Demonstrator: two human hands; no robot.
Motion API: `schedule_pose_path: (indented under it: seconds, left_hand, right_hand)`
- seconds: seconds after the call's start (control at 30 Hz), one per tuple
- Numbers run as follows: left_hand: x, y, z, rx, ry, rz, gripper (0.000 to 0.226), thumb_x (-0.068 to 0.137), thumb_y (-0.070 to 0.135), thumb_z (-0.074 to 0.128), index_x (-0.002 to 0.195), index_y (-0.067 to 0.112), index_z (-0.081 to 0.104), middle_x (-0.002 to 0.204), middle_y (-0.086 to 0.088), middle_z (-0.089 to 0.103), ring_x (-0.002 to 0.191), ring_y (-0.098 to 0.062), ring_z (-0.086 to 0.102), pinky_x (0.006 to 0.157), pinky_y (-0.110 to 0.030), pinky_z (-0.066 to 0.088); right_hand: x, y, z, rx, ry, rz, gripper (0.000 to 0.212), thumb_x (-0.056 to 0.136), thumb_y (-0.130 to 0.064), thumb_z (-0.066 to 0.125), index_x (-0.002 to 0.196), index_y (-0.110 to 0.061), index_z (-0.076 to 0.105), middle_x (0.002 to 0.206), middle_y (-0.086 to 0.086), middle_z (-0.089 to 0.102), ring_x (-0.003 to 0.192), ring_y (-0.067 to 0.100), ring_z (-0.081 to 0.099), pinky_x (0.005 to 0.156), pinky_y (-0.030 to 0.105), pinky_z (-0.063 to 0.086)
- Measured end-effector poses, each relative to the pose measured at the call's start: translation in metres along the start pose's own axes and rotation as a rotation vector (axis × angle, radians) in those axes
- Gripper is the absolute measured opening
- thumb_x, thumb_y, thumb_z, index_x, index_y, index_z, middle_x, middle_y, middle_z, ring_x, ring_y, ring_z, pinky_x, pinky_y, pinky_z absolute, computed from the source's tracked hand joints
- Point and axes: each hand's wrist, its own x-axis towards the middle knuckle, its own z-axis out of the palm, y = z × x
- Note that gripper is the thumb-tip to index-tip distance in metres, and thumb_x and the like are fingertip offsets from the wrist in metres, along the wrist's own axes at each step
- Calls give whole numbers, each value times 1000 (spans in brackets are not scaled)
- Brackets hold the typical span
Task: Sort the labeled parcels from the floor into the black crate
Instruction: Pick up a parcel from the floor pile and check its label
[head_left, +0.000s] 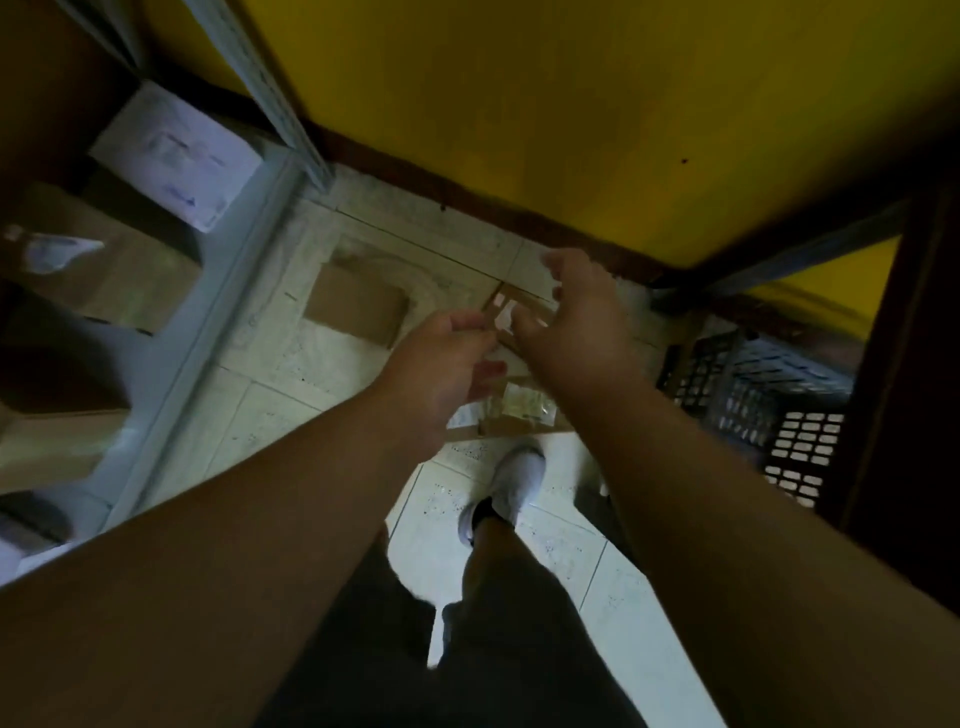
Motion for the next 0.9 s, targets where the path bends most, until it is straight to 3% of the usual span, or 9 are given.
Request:
schedule_pose_path:
  seconds: [0.07,0.2,0.3,0.4,0.53,0.63,0.73,0.8,0.9]
  left_hand:
    - [51,-13,9,-100,40,-61,15,98,12,56,109,21,61,116,-12,70,107,-28,69,91,-42,55]
    - [147,-54,30,-154,74,-197,22,98,10,56,118,6,61,116,-13,67,108,-28,68,87,-37,55]
    - [210,-87,40,-180,39,-265,13,98,12,55,106,8,64,111,-12,66,108,-27,66,99,-43,52]
    - [266,-121,44,-185,-4,-305,19,99,18,55,114,11,62,117,-13,67,109,-26,66,96,-42,53]
    - [336,-169,44,-194,-46,-332,13,98,14,53,106,10,63,109,-12,72,106,-26,69,97,-43,53]
    - [380,-208,43,-200,-80,-341,18,102,19,49,95,13,64,79,-1,75,87,-17,70,91,-38,53]
    - [424,-235,42,-191,-78,-340,26,103,29,45,92,16,64,61,4,69,61,-11,65,78,-33,51]
    - [454,-245,43,-176,-67,-326,29,102,32,45,99,15,68,66,3,71,72,-15,66,84,-34,52]
    - [497,-254,50,-176,-25,-349,34,100,42,48,108,16,69,107,-8,75,106,-26,69,101,-41,50]
  right_hand:
    - [22,36,20,-13,12,30,45,87,-15,67,130,-17,52,123,3,51,113,22,54,90,33,46]
    - [58,111,67,-35,57,147,49,83,-16,71,127,-10,49,124,9,48,108,25,51,83,32,43]
    - [84,163,105,-47,65,224,56,82,-18,73,131,-11,47,126,9,47,106,20,50,80,32,45]
    - [111,211,144,-56,45,252,57,82,-21,74,132,-13,47,126,8,47,105,18,48,80,32,44]
    - [145,270,203,-70,6,301,55,84,-22,73,131,-15,47,126,6,49,107,22,54,80,31,44]
    - [156,310,251,-89,-67,345,57,85,-19,71,136,-16,45,133,10,49,118,30,55,94,44,51]
    - [169,345,291,-78,-86,325,54,86,-15,69,135,-16,46,136,10,48,123,32,52,97,48,52]
    - [186,366,309,-119,-84,300,53,87,-15,69,135,-15,47,136,10,48,125,31,51,99,45,51]
    - [223,395,325,-161,-99,266,62,86,-20,72,141,-13,44,142,10,45,128,30,49,101,40,48]
